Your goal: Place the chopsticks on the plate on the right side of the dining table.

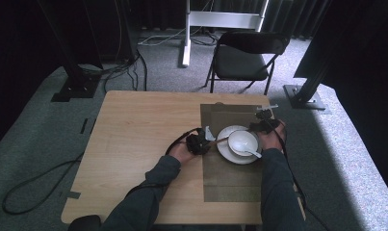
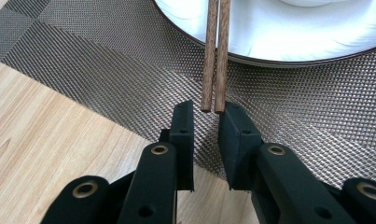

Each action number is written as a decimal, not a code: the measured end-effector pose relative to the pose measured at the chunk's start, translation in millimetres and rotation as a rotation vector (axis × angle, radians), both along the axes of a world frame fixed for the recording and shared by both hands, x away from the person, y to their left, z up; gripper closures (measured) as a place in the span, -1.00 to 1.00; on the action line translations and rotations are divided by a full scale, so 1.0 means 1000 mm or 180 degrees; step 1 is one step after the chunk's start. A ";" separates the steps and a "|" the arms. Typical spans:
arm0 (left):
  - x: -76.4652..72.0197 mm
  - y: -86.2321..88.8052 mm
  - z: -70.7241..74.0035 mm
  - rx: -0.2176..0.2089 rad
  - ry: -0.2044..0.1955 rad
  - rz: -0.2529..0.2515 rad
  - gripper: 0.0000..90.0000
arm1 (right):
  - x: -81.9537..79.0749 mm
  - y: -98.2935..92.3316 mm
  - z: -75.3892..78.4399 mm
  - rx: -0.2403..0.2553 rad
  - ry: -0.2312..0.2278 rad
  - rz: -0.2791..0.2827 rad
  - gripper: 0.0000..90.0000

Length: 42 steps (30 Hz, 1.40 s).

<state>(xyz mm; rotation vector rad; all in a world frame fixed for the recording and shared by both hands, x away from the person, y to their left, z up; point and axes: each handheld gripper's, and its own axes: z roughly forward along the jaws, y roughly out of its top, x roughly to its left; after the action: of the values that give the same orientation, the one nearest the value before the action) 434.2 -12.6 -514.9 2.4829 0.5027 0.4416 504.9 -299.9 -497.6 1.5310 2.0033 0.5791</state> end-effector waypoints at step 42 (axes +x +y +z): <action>0.016 -0.013 0.000 0.0116 -0.0039 0.0292 0.85 | -0.005 -0.008 0.004 -0.0033 0.0061 0.0017 -0.24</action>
<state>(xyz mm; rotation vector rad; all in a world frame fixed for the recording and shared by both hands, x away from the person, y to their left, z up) 449.8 -25.3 -514.8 2.4976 0.6105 0.5062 500.2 -307.6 -493.3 1.5311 2.0222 0.5574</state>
